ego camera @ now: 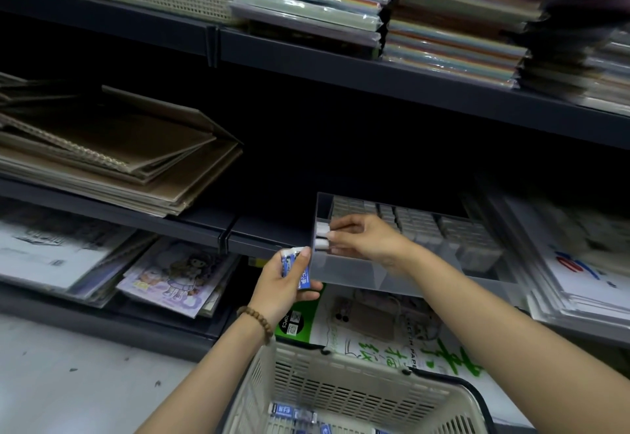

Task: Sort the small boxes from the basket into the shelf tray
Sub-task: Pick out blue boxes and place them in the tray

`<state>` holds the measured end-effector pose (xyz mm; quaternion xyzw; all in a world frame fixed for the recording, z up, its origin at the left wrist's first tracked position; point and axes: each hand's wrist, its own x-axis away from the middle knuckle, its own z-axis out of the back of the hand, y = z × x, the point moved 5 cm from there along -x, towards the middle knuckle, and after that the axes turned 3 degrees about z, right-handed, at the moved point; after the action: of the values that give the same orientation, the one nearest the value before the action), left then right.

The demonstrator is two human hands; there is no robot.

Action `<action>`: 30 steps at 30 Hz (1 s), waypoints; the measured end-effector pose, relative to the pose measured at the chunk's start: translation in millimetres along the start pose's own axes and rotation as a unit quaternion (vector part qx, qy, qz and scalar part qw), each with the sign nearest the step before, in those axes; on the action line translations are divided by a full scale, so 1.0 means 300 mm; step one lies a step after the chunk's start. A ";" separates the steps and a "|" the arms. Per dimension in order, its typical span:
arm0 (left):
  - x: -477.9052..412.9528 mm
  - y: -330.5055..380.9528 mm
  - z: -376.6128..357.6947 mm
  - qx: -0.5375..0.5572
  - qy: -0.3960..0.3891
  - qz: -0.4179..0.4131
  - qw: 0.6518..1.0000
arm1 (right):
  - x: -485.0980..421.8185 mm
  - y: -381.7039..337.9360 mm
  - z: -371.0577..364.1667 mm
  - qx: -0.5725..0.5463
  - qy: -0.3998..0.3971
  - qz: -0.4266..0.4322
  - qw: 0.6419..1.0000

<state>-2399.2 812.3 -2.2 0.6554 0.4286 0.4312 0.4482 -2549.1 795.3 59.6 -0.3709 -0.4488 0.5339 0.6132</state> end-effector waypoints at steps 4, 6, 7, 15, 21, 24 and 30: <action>0.006 -0.004 0.001 -0.016 -0.006 0.013 1.000 | -0.002 0.001 -0.015 0.119 0.044 0.016 0.992; 0.012 -0.004 0.013 -0.012 -0.014 0.023 1.000 | -0.001 -0.006 -0.027 0.145 0.046 0.024 0.988; 0.016 0.000 0.024 -0.002 -0.019 0.025 1.000 | 0.001 -0.007 -0.025 0.123 0.042 0.017 0.991; 0.075 0.107 0.018 0.137 -0.128 0.024 0.982 | 0.135 -0.133 0.006 0.053 -0.018 0.122 0.991; 0.116 0.131 -0.058 -0.023 -0.172 -0.021 0.985 | 0.223 -0.157 -0.064 0.120 -0.134 0.131 0.975; 0.121 0.147 -0.083 -0.058 -0.173 -0.039 0.982 | 0.233 -0.156 -0.067 0.110 -0.133 0.132 0.976; 0.110 0.152 -0.118 -0.078 -0.174 -0.047 0.980 | 0.230 -0.127 -0.048 0.056 -0.108 0.128 0.984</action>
<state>-2416.1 840.7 55.5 0.6623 0.3392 0.3211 0.5858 -2521.4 858.1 101.3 -0.3305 -0.4307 0.6691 0.5076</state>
